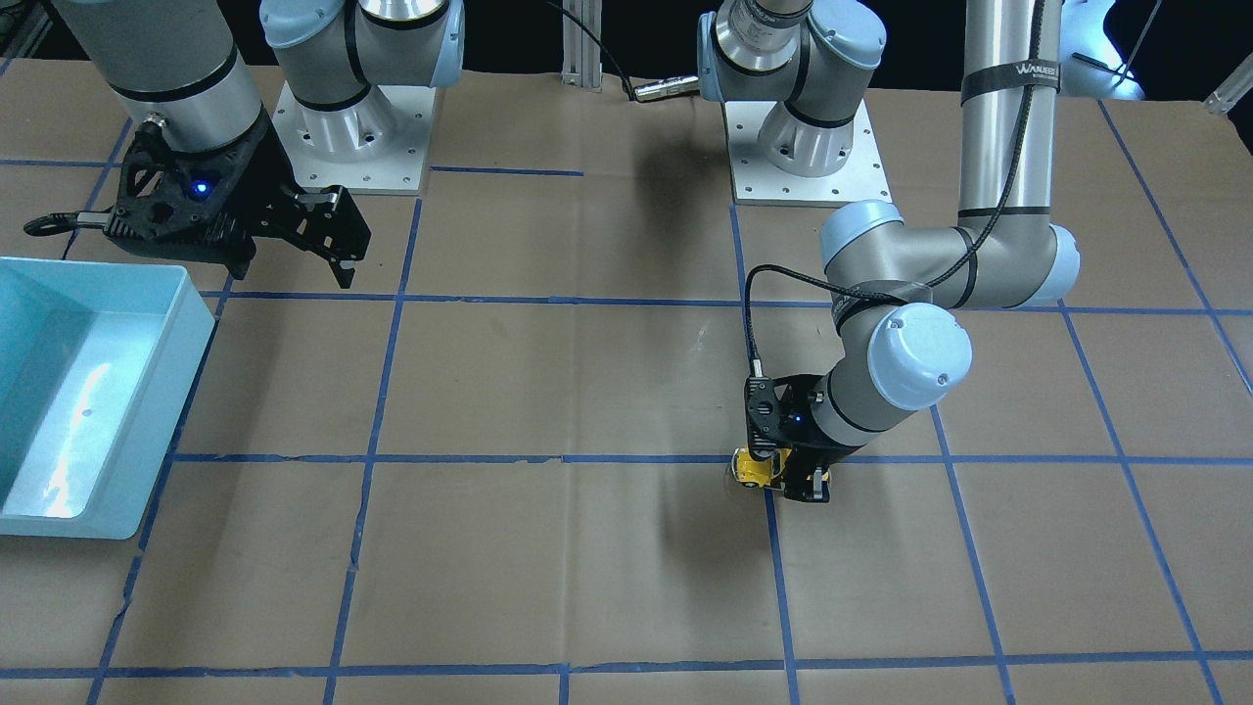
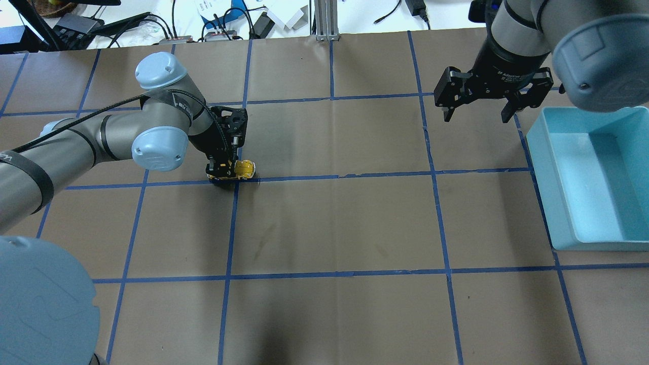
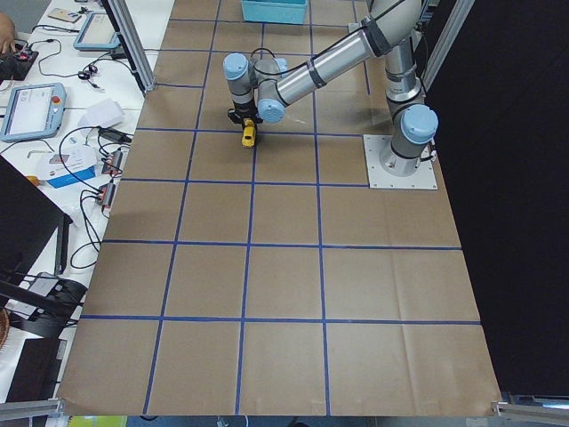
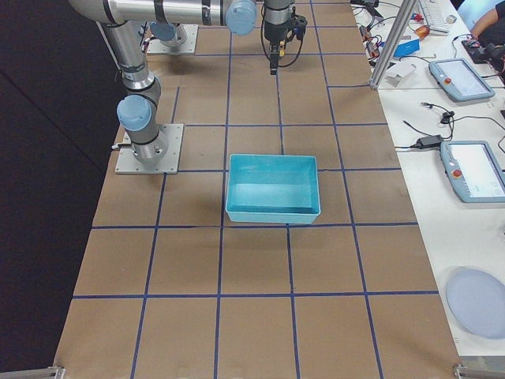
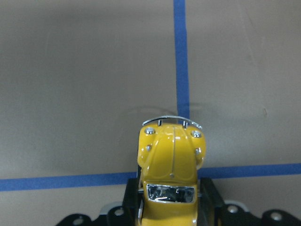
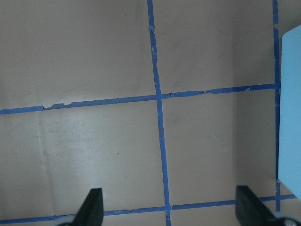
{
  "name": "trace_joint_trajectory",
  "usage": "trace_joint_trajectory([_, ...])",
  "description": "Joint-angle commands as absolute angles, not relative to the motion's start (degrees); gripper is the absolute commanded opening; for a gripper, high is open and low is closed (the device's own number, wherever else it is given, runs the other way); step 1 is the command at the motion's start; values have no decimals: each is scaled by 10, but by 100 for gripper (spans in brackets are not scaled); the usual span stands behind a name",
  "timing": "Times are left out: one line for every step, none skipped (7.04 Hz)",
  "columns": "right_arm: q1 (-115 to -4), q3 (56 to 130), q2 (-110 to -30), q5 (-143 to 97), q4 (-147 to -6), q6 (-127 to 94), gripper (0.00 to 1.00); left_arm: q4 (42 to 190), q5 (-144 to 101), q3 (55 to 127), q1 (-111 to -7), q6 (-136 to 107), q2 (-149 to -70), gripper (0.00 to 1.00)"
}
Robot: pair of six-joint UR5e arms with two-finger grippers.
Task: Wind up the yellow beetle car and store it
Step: 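Drag the held car backward along the table with the left gripper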
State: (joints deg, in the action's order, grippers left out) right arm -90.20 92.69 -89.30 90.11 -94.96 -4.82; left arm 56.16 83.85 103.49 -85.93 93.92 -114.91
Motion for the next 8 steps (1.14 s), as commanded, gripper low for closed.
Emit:
trace_joint_trajectory([-903,927,-893,901,-949,-47,100,559,834,1042,-850,941,-1150,25])
trace_joint_trajectory([-903,927,-893,901,-950,-47,100,559,831,1043,-830,956,-1150,25])
trace_joint_trajectory([-903,927,-893,901,-949,-47,100,560,830,1043,-818,956,-1148,25])
trace_joint_trajectory([-903,927,-893,901,-950,-47,100,559,828,1046,-811,961,-1148,25])
trace_joint_trajectory([-903,927,-893,901,-949,-47,100,559,828,1045,-802,962,-1146,25])
trace_joint_trajectory([-903,927,-893,901,-949,-47,100,559,821,1046,-792,975,-1145,25])
trace_joint_trajectory([-902,928,-893,902,-949,-47,100,560,816,1047,-782,984,-1143,25])
trace_joint_trajectory([-901,928,-893,903,-949,-47,100,561,815,1047,-776,985,-1143,25])
